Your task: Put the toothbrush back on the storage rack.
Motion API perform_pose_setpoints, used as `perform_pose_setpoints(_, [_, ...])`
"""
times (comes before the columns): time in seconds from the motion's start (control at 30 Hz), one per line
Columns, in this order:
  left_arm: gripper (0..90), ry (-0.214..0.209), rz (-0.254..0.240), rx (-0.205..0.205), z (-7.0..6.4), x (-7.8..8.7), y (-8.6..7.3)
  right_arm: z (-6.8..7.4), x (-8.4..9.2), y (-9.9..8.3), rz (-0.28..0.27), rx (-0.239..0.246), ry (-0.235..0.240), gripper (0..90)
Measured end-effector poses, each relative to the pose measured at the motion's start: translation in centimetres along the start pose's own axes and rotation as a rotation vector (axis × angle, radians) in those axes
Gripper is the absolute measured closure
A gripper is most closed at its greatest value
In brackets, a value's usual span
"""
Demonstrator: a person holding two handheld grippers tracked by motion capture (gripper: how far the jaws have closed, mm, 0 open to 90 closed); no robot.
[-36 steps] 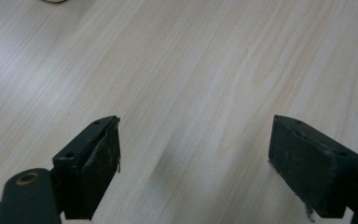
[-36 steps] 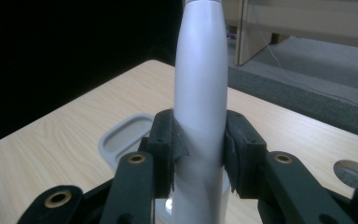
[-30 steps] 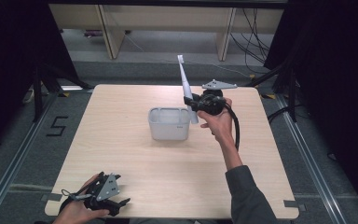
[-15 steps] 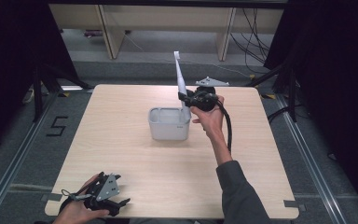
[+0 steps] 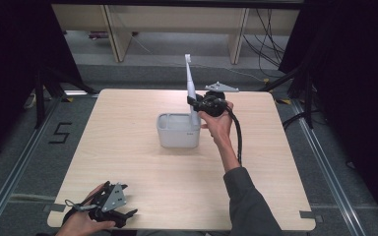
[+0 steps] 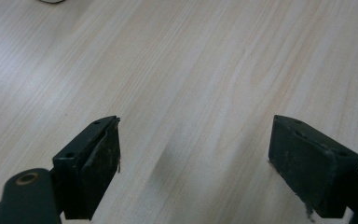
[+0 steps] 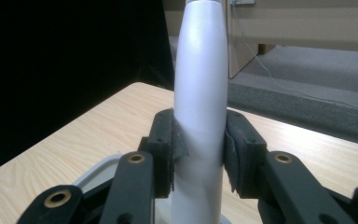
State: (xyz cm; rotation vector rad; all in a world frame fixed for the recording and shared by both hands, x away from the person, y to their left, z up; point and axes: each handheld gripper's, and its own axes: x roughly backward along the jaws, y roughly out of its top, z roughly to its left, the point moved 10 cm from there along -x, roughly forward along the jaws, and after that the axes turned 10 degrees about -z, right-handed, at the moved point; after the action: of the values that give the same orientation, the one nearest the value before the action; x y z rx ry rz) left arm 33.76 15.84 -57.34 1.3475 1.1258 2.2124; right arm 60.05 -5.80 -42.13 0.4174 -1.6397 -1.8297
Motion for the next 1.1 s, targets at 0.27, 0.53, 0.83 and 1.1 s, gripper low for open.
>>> perform_pose_setpoints(0.27, [16.4,0.005,0.007,-0.009,0.1,0.0,-0.1,0.1,-0.2,-0.4,0.001,-0.009,-0.007,66.7])
perform_pose_setpoints(0.53, [16.4,0.002,-0.001,0.002,0.0,0.0,0.0,0.2,-0.2,-0.6,-0.021,-0.019,-0.001,66.6])
perform_pose_setpoints(0.83, [16.4,0.003,0.002,-0.001,0.0,-0.1,-0.1,-0.1,-0.1,-1.2,-0.016,-0.003,0.001,66.6])
perform_pose_setpoints(1.1, [16.4,0.000,0.003,0.000,0.0,-0.1,-0.1,-0.1,-0.2,-1.9,-0.015,0.010,0.007,66.6])
